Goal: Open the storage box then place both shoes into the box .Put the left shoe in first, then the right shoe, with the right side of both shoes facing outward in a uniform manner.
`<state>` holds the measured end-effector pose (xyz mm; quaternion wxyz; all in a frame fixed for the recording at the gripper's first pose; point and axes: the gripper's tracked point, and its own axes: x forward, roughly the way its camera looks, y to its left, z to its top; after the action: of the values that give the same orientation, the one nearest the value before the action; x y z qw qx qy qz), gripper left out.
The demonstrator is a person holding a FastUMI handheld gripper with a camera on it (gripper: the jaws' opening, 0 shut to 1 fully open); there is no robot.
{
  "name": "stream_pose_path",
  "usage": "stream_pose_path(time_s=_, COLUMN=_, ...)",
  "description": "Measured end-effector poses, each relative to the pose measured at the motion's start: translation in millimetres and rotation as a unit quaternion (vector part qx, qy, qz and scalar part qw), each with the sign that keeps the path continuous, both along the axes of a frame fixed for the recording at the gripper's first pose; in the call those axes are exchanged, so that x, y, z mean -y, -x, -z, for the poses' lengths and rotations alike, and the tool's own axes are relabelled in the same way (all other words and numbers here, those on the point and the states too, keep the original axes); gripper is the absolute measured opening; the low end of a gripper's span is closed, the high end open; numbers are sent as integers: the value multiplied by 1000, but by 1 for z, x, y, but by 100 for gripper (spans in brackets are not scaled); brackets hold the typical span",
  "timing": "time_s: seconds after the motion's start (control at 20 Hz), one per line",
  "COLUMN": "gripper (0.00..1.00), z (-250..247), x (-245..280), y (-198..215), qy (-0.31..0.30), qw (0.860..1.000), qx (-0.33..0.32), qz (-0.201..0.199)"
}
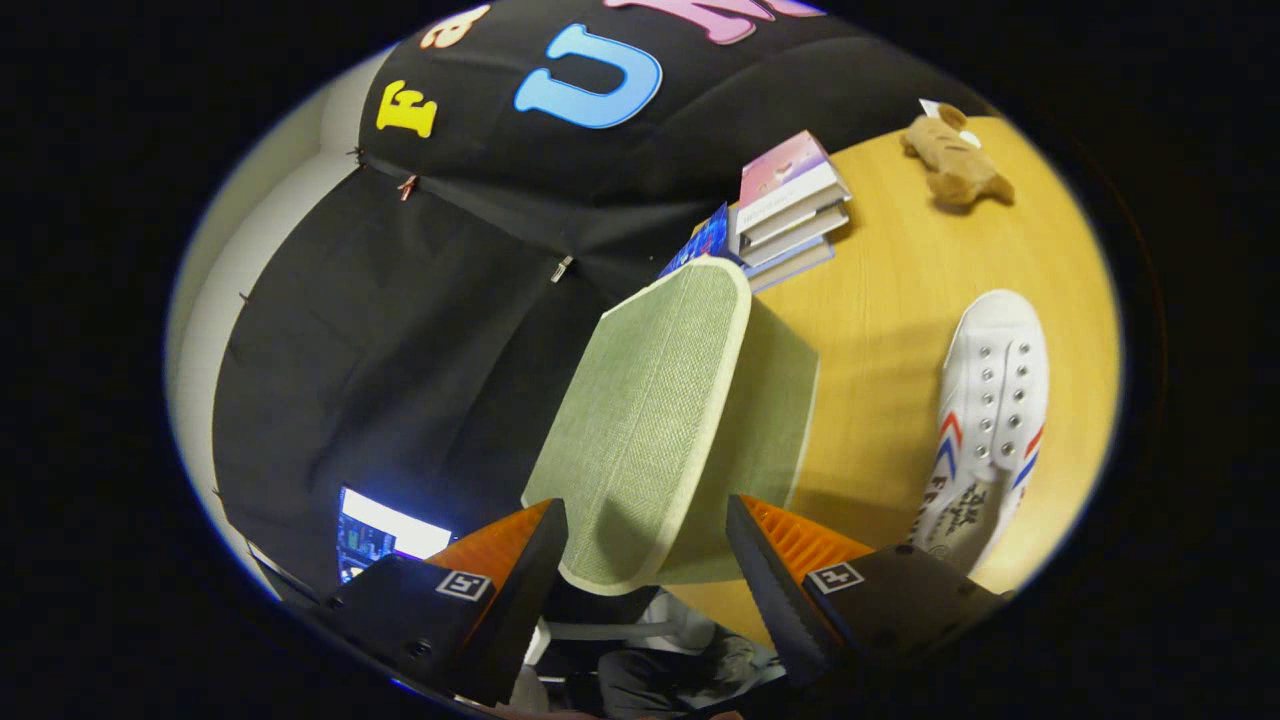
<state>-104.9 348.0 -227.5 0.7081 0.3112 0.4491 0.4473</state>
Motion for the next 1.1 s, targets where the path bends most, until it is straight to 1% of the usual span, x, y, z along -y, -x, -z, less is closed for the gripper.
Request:
stream_pose_path(time_s=0.15, gripper=98, z=13, x=-15, y=2, qy=-14, qw=999, qx=-24, qz=-26)
stream_pose_path(time_s=0.25, gripper=97, z=11, x=-22, y=6, qy=-29, qw=998, qx=-46, qz=-40)
stream_pose_path(time_s=0.4, gripper=96, z=13, x=-35, y=11, qy=-42, qw=994, qx=-83, qz=-51)
stream_pose_path(time_s=0.45, gripper=94, z=18, x=-37, y=9, qy=-34, qw=994, qx=-91, qz=-48)
stream_pose_path(time_s=0.5, gripper=77, z=19, x=-38, y=8, qy=-31, qw=994, qx=-97, qz=-42)
stream_pose_path(time_s=0.55, gripper=73, z=20, x=-37, y=7, qy=-28, qw=993, qx=-104, qz=-41)
stream_pose_path(time_s=0.6, gripper=63, z=17, x=-35, y=6, qy=-32, qw=992, qx=-113, qz=-39)
stream_pose_path(time_s=0.65, gripper=57, z=13, x=-33, y=6, qy=-36, qw=991, qx=-122, qz=-39)
stream_pose_path(time_s=0.7, gripper=45, z=9, x=-32, y=6, qy=-39, qw=990, qx=-128, qz=-38)
stream_pose_path(time_s=0.75, gripper=40, z=7, x=-32, y=5, qy=-40, qw=990, qx=-129, qz=-34)
stream_pose_path(time_s=0.8, gripper=25, z=6, x=-28, y=4, qy=-36, qw=991, qx=-129, qz=-27)
stream_pose_path(time_s=0.85, gripper=17, z=6, x=-29, y=5, qy=-29, qw=990, qx=-133, qz=-29)
stream_pose_path(time_s=0.95, gripper=9, z=5, x=-30, y=4, qy=-16, qw=990, qx=-135, qz=-21)
stream_pose_path(time_s=1.0, gripper=7, z=1, x=-28, y=6, qy=-12, qw=990, qx=-136, qz=-21)
stream_pose_path(time_s=1.1, gripper=6, z=-13, x=-29, y=7, qy=-16, qw=990, qx=-138, qz=-21)
